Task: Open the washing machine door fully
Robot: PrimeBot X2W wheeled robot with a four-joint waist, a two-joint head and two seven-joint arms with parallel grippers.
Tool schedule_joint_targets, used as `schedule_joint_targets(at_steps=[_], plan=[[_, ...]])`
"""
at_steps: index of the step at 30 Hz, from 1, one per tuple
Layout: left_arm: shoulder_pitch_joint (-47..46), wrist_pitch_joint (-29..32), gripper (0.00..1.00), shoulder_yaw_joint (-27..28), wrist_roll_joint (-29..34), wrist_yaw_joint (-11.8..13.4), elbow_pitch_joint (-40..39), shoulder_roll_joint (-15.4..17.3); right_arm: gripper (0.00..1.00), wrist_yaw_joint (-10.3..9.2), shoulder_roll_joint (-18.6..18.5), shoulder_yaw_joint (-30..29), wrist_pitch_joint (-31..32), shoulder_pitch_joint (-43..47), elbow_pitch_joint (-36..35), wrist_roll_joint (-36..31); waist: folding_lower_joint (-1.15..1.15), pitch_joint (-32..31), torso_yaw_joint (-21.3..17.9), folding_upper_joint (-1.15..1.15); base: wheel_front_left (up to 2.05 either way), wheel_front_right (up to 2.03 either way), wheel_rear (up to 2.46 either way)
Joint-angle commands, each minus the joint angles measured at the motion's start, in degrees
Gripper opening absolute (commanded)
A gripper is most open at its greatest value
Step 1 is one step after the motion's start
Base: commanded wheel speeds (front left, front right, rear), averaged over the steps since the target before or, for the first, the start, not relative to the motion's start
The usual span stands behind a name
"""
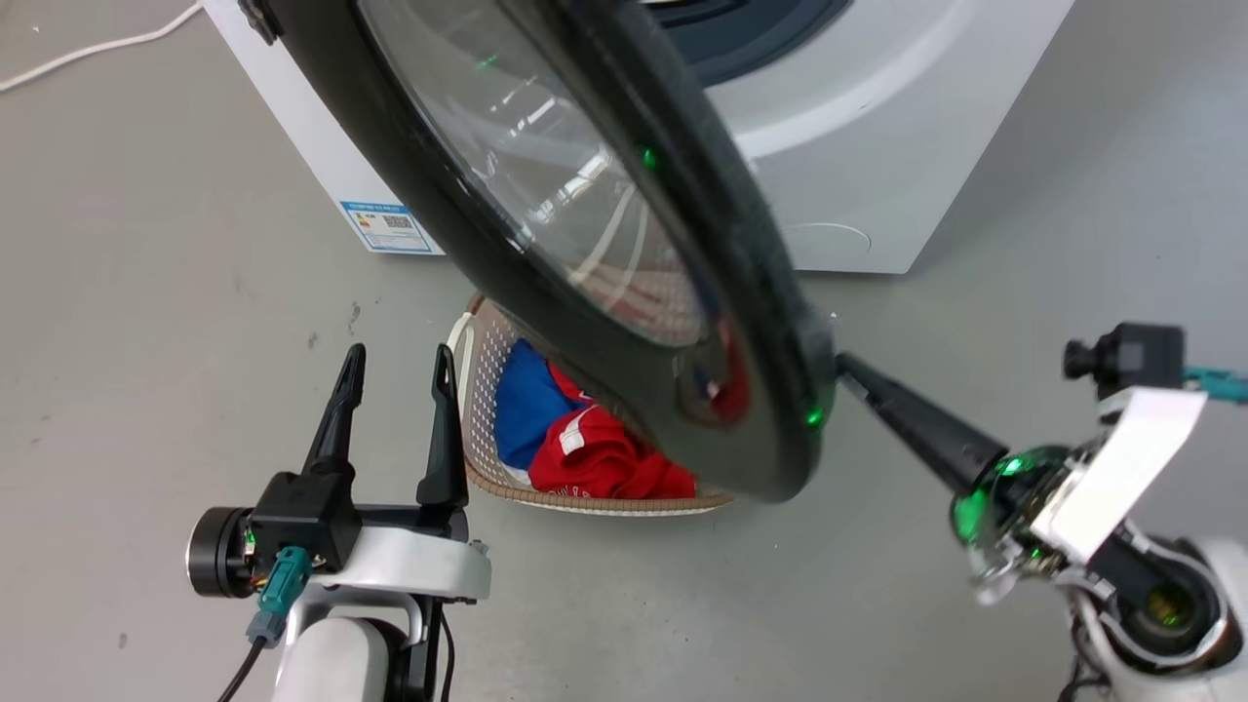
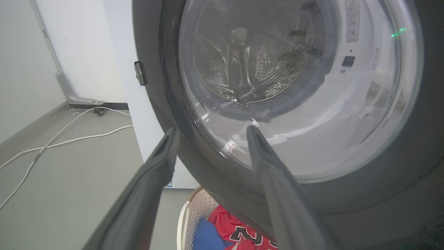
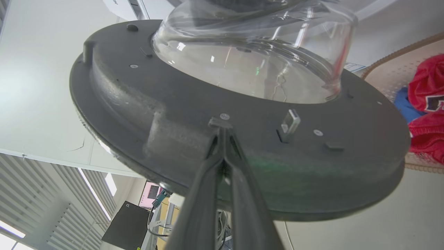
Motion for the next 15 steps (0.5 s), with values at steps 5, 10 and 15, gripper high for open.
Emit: schedule_joint_targets(at_steps=[5, 10, 15], plan=[[0.97, -0.14, 1.00, 0.00, 0.27, 0.20, 0.21, -0.07, 0.00, 0.17, 1.61, 2.46, 0.92, 2.79, -1.71, -0.27, 0.00, -1.08, 0.01, 0.00, 0.00, 0.00, 0.00], [1.61, -0.14, 1.00, -0.21, 0.31, 0.07, 0.37, -0.07, 0.00, 0.17, 2.75, 4.27, 1.59, 4.00, -1.93, -0.52, 0.00, -2.23, 0.43, 0.00, 0.00, 0.00, 0.00], [2.13, -0.14, 1.00, -0.46, 0.27, 0.27, 0.47, -0.06, 0.00, 0.17, 3.61, 5.58, 1.65, 4.55, -1.28, -0.61, 0.00, -3.34, 0.79, 0.00, 0.00, 0.00, 0.00]])
